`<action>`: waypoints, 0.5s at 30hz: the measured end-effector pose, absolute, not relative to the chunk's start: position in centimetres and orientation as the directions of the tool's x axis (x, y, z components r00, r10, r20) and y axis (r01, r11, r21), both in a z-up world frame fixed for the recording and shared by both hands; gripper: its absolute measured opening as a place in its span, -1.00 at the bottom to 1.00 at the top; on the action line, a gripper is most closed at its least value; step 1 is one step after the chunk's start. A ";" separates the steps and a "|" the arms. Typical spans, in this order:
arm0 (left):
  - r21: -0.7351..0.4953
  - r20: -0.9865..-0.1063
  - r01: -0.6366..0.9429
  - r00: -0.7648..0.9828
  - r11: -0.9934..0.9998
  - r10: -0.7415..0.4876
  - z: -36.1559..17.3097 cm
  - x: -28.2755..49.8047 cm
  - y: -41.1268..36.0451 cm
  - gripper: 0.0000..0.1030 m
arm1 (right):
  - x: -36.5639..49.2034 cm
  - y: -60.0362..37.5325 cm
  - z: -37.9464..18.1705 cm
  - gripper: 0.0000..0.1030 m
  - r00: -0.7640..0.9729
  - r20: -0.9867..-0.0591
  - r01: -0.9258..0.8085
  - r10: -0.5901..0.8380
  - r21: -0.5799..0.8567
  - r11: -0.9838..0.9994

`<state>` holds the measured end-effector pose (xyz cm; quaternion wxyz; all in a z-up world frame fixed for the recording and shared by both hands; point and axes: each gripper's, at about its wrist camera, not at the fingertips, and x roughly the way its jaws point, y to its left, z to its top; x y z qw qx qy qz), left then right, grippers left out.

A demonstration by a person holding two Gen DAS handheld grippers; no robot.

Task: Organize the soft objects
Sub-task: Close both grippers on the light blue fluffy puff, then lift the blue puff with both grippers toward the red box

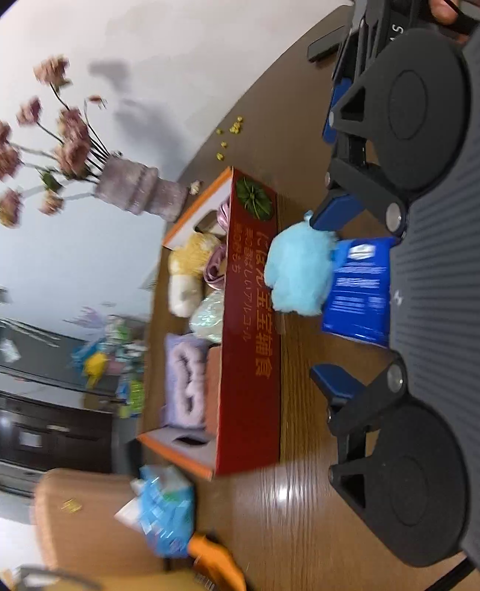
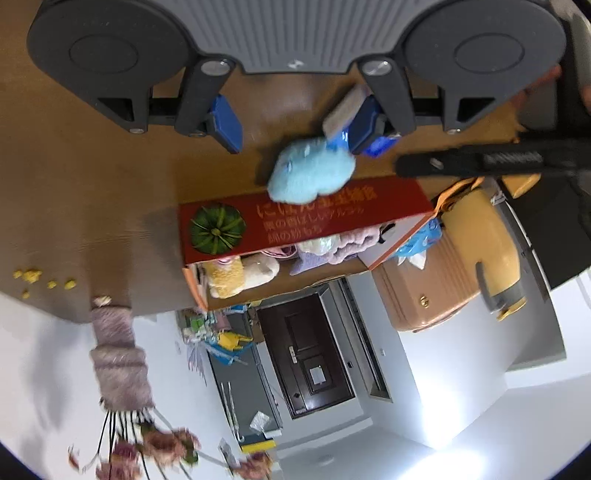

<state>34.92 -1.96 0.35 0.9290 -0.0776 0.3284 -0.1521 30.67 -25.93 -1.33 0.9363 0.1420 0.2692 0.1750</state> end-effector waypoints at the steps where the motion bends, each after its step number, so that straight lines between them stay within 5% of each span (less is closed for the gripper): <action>1: -0.258 -0.594 0.233 0.727 0.937 -0.345 0.0 36.1 -2.2 0.44 | 32.3 -25.8 -1.6 0.21 0.785 -0.455 -0.250 0.421 0.389 0.887; 8: -0.456 -0.615 0.208 0.629 0.865 -0.475 -2.8 41.4 -1.3 -0.20 | 38.8 -24.8 -3.7 -0.01 0.736 -0.486 -0.214 0.471 0.493 0.843; 10: -0.489 -0.603 0.209 0.620 0.847 -0.501 -3.1 41.6 -1.0 -0.26 | 39.4 -24.5 -4.3 -0.22 0.720 -0.487 -0.221 0.494 0.514 0.829; 15: -0.489 -0.581 0.212 0.645 0.846 -0.497 -3.0 40.9 -1.0 -0.43 | 39.5 -24.6 -4.9 -0.36 0.723 -0.468 -0.212 0.508 0.550 0.808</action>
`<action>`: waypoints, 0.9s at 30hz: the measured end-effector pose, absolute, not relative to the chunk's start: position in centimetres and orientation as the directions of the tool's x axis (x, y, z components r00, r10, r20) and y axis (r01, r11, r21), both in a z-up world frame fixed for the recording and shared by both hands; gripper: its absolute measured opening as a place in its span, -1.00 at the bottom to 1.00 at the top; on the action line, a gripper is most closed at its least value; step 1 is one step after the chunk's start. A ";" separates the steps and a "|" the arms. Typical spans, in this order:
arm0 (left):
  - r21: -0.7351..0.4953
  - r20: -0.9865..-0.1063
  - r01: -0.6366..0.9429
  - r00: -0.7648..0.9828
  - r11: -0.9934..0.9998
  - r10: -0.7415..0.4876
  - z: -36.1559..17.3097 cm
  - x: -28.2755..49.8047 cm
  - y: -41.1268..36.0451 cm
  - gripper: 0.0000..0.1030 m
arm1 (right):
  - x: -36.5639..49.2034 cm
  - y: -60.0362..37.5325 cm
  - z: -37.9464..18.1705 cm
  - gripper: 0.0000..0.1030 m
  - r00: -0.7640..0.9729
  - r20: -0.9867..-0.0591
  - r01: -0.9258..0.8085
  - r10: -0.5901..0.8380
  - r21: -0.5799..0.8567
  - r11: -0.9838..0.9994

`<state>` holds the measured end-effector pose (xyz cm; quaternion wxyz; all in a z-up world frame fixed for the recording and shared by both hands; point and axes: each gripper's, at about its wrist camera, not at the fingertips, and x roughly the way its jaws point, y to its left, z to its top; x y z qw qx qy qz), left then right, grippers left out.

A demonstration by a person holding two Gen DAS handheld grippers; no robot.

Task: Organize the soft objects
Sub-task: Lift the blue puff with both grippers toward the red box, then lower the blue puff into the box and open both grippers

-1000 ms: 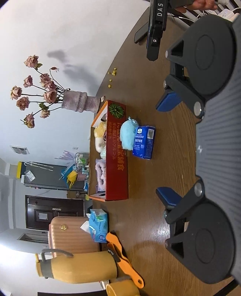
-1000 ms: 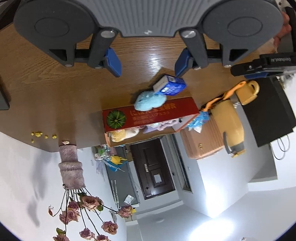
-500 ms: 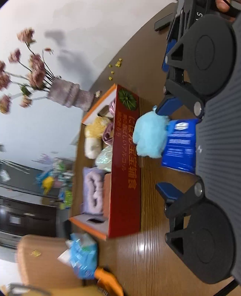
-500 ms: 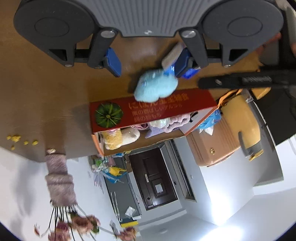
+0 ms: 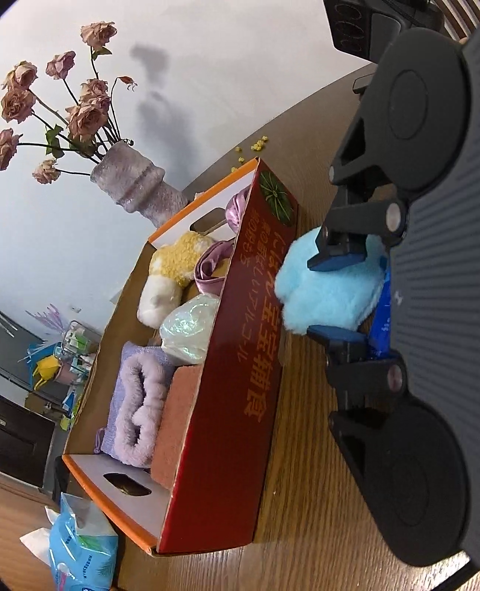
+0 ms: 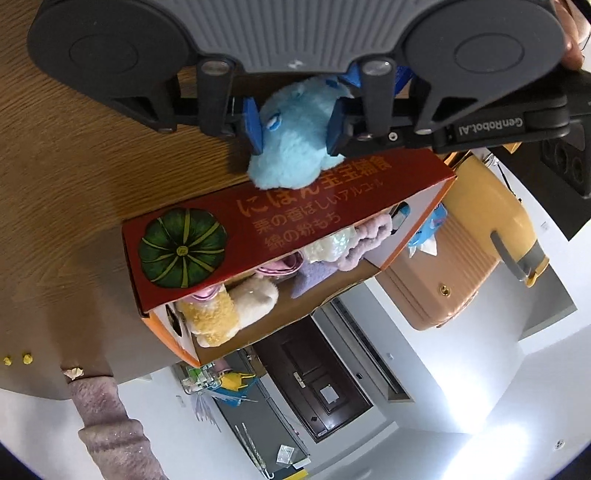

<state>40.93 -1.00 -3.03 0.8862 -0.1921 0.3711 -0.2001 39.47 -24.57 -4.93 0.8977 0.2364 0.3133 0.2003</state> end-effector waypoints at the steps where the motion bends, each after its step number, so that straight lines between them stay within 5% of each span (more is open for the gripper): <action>1: -0.482 -0.575 0.218 0.652 0.848 -0.494 -2.8 40.6 -1.1 -0.46 | 39.2 -24.6 -4.8 -0.39 0.729 -0.467 -0.204 0.501 0.550 0.810; 3: -0.490 -0.540 0.267 0.653 0.829 -0.530 -1.7 39.4 -1.4 -0.68 | 38.2 -25.0 -4.0 -0.65 0.740 -0.450 -0.214 0.500 0.547 0.809; 5: -0.507 -0.489 0.329 0.651 0.796 -0.580 -0.4 37.6 -2.0 -0.68 | 36.7 -25.3 -2.9 -0.85 0.734 -0.424 -0.246 0.531 0.563 0.789; 12: -0.414 -0.488 0.362 0.686 0.835 -0.540 0.5 30.5 -2.9 -0.63 | 29.9 -25.3 -0.8 -0.85 0.763 -0.417 -0.292 0.495 0.460 0.838; 13: -0.400 -0.508 0.345 0.688 0.849 -0.519 0.3 30.1 -2.7 -0.56 | 29.4 -25.7 -0.8 -0.83 0.767 -0.418 -0.282 0.487 0.462 0.841; 15: -0.365 -0.541 0.293 0.706 0.884 -0.457 0.3 30.2 -2.2 -0.11 | 29.0 -26.6 -1.3 -0.56 0.772 -0.437 -0.238 0.462 0.475 0.847; 20: -0.363 -0.551 0.255 0.717 0.896 -0.428 1.4 33.9 -0.4 -0.03 | 30.5 -27.4 -2.1 -0.23 0.767 -0.444 -0.198 0.463 0.523 0.829; 27: -0.435 -0.658 0.201 0.594 0.878 -0.462 -1.2 42.2 -1.8 -0.05 | 37.2 -26.8 -4.0 -0.21 0.745 -0.456 -0.144 0.486 0.601 0.786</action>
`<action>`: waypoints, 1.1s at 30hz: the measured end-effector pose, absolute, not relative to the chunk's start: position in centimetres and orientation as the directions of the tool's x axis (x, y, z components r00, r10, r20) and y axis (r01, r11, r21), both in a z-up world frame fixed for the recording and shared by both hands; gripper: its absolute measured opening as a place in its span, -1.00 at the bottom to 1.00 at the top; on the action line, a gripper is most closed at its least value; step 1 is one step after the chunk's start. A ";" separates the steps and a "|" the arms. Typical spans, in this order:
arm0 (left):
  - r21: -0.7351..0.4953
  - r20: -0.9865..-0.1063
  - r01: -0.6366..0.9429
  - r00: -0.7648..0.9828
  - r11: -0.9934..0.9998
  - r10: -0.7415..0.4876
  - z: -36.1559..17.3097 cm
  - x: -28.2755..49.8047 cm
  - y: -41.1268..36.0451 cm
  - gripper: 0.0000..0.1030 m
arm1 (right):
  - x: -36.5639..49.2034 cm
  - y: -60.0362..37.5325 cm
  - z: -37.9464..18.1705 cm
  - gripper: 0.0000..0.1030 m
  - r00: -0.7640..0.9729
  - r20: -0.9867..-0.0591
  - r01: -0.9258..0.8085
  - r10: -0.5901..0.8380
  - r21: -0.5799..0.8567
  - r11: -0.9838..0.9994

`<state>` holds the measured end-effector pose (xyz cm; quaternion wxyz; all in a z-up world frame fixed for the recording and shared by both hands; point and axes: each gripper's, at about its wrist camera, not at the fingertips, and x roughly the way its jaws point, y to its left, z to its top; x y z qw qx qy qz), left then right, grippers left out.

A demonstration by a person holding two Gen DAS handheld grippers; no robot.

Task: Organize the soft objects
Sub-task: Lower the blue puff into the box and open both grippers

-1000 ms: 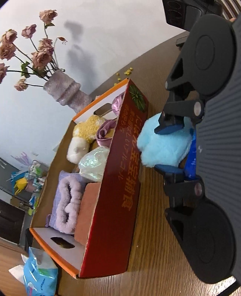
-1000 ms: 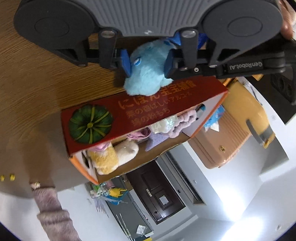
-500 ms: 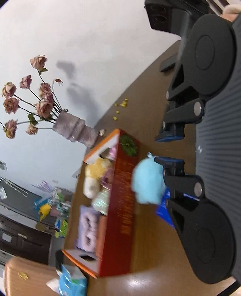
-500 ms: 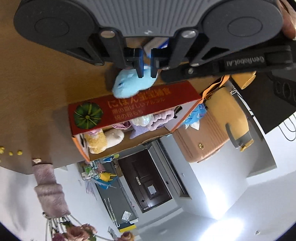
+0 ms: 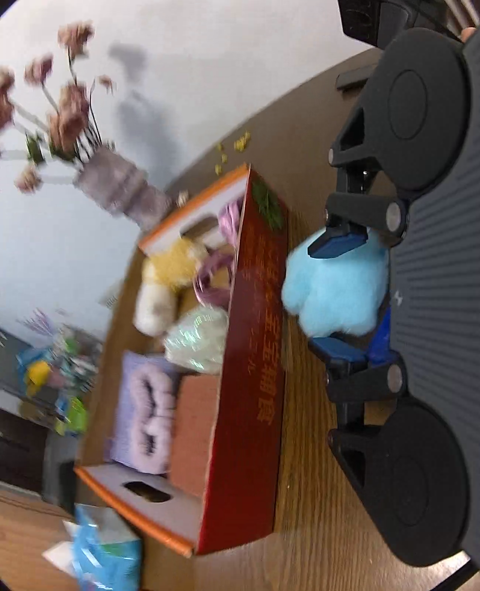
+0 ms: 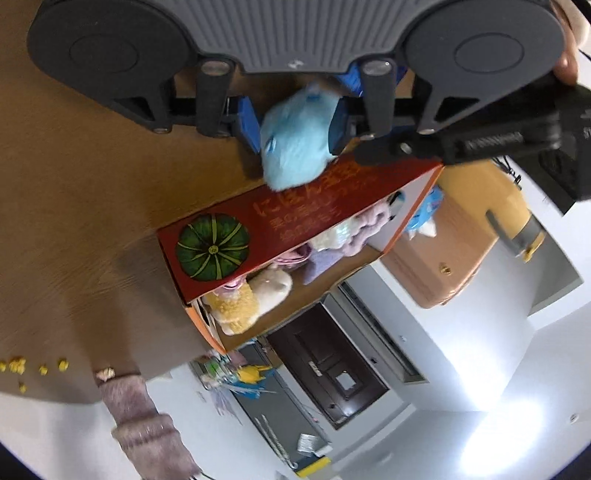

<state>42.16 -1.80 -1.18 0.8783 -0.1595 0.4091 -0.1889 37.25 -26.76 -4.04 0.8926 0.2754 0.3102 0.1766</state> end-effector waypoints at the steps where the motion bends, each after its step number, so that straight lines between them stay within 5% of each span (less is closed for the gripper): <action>1: -0.443 -0.665 0.189 0.586 0.876 -0.463 -1.6 42.7 -1.8 -0.05 | 38.0 -26.6 -4.3 -0.21 0.744 -0.459 -0.139 0.485 0.604 0.785; 11: -0.543 -0.635 0.150 0.570 0.826 -0.521 -2.8 42.7 -1.0 -0.39 | 40.4 -25.9 -5.8 -0.43 0.708 -0.460 -0.137 0.536 0.655 0.743; 23: -0.498 -0.531 0.279 0.650 0.821 -0.543 1.9 32.5 -4.1 -0.40 | 29.4 -28.6 -1.9 -0.44 0.770 -0.365 -0.196 0.524 0.646 0.738; 33: -0.467 -0.487 0.339 0.672 0.817 -0.558 4.3 32.3 -5.0 -0.40 | 28.2 -30.5 -1.0 -0.46 0.786 -0.311 -0.196 0.534 0.693 0.693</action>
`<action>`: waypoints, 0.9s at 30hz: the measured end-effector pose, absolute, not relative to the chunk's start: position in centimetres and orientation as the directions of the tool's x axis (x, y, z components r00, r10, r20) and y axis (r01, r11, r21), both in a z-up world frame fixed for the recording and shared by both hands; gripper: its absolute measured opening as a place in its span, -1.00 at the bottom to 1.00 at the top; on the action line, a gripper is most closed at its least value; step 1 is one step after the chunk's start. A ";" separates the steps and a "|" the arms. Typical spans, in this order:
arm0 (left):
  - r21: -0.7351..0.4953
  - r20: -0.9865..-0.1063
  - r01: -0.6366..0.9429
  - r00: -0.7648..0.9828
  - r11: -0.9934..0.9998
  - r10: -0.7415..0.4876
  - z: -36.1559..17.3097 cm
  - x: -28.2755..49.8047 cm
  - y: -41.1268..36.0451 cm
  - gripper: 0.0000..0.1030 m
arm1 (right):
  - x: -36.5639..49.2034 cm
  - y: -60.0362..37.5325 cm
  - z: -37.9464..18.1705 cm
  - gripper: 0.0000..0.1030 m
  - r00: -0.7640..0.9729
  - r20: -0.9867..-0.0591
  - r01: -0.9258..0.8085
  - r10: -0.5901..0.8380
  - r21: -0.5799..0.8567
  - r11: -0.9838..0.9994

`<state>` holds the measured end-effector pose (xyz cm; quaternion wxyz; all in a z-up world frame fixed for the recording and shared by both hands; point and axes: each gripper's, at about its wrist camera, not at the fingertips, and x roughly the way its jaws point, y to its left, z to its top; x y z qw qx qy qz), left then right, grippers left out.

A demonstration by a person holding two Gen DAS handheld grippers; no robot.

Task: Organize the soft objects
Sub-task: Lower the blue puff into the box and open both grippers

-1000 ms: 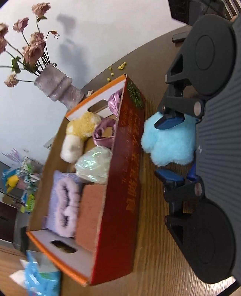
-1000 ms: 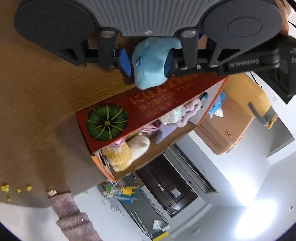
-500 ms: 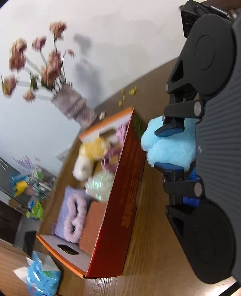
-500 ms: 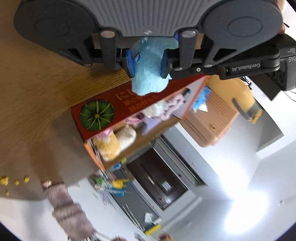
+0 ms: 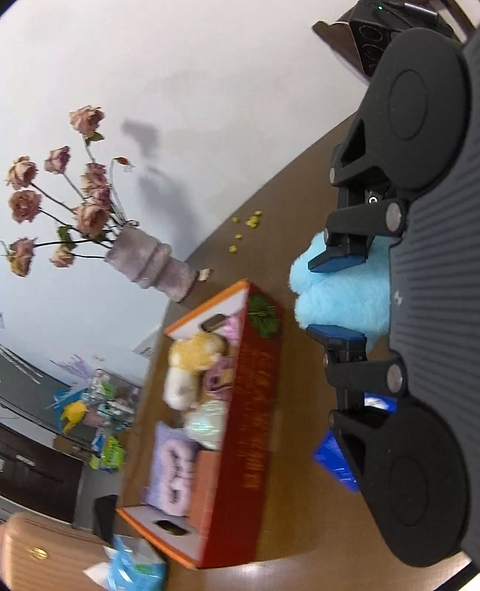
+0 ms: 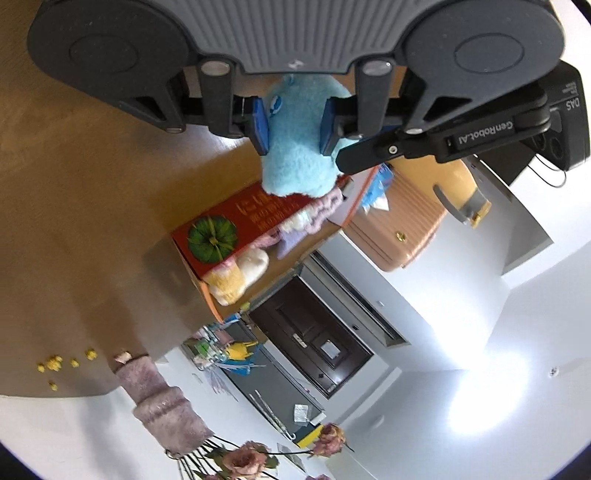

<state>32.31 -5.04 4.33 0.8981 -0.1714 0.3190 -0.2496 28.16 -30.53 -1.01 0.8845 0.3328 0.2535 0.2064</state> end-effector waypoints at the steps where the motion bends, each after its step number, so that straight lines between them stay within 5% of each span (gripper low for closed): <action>1: -0.456 -0.480 0.347 0.680 0.819 -0.555 4.9 33.0 -5.1 -0.40 | 28.9 -30.5 -0.3 -0.46 0.789 -0.305 -0.206 0.534 0.686 0.697; 9: -0.387 -0.437 0.375 0.730 0.842 -0.526 10.0 45.0 -4.4 -0.38 | 41.8 -29.5 6.6 -0.48 0.809 -0.253 -0.293 0.530 0.609 0.738; 16: -0.477 -0.576 0.187 0.672 0.859 -0.465 4.5 56.8 -3.1 -0.37 | 55.3 -27.6 3.2 -0.48 0.720 -0.436 -0.211 0.540 0.603 0.769; 20: -0.414 -0.652 0.165 0.633 0.895 -0.418 1.0 57.9 -3.5 -0.38 | 57.4 -25.0 0.9 -0.49 0.685 -0.580 -0.161 0.440 0.468 0.869; 27: -0.338 -0.655 0.180 0.660 0.924 -0.368 0.9 56.8 -3.0 -0.33 | 58.0 -22.9 -1.0 -0.49 0.639 -0.676 -0.165 0.368 0.346 0.923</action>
